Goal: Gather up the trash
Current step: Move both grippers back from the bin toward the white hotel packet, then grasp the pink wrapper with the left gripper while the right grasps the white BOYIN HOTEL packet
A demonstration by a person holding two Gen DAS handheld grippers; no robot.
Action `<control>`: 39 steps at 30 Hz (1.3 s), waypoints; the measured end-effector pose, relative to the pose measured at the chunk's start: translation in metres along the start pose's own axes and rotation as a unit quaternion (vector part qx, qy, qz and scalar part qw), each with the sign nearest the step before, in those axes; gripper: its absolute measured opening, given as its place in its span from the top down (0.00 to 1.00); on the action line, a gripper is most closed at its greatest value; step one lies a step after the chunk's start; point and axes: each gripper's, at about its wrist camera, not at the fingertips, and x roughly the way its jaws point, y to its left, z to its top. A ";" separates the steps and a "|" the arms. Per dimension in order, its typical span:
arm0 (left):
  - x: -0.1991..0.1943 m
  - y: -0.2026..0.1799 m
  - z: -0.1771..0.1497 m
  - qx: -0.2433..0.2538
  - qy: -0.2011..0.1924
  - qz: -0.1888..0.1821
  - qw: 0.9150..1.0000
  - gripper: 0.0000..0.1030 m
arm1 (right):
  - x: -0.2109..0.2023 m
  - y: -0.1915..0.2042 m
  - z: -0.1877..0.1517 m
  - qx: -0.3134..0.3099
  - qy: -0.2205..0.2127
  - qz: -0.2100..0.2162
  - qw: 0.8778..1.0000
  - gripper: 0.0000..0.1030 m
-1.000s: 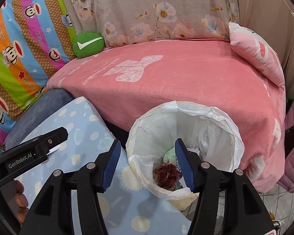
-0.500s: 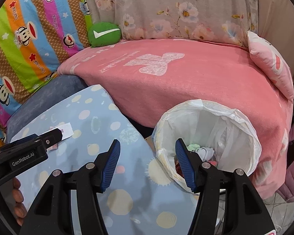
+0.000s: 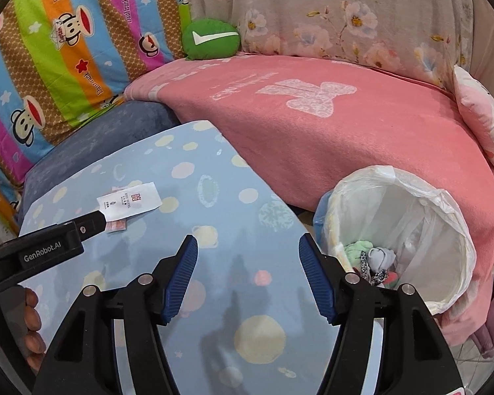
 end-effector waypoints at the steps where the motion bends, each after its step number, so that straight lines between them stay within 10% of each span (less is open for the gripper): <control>1: 0.001 0.006 0.000 -0.003 0.000 0.004 1.000 0.20 | 0.003 0.006 -0.001 -0.004 0.002 0.003 1.000 0.40; 36: 0.063 0.184 0.036 -0.101 0.019 0.080 0.992 0.11 | 0.155 0.200 0.020 -0.089 0.078 0.094 0.988 0.40; 39: 0.066 0.181 0.038 -0.096 0.018 0.076 0.992 0.11 | 0.161 0.192 0.022 -0.081 0.080 0.092 0.989 0.55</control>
